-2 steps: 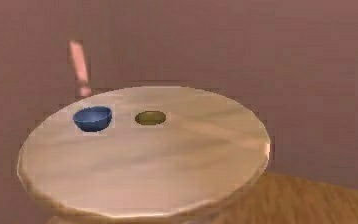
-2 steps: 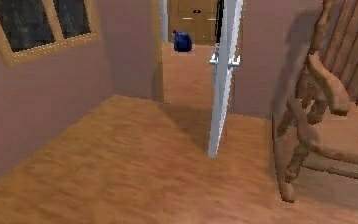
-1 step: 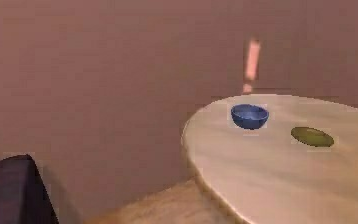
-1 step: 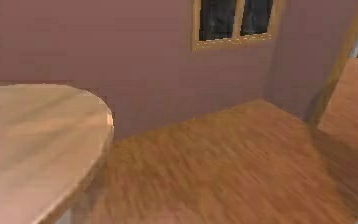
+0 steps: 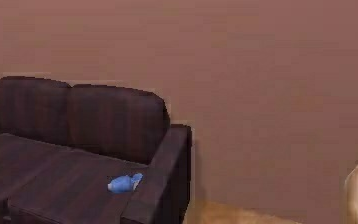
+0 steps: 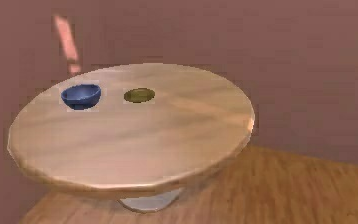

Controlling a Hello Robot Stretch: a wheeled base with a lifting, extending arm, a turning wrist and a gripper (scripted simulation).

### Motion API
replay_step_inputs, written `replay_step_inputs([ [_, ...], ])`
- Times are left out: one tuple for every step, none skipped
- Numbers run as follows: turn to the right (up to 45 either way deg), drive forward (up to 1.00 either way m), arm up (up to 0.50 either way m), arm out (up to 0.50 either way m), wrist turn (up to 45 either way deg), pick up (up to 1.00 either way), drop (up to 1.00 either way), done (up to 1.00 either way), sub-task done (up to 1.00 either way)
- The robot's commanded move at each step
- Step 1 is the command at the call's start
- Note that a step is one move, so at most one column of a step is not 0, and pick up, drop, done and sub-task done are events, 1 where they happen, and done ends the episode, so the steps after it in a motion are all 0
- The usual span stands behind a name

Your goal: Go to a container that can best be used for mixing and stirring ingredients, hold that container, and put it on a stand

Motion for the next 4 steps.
replay_step_inputs([
  [-24.0, 0.0, 0.0, 0.0, 0.0, 0.0, 0.0, 0.0, 0.0],
  [45.0, 0.0, 0.0, 0.0, 0.0, 0.0, 0.0, 0.0, 0.0],
  [45.0, 0.0, 0.0, 0.0, 0.0, 0.0, 0.0, 0.0, 0.0],
  [9.0, 0.0, 0.0, 0.0, 0.0, 0.0, 0.0, 0.0, 0.0],
])
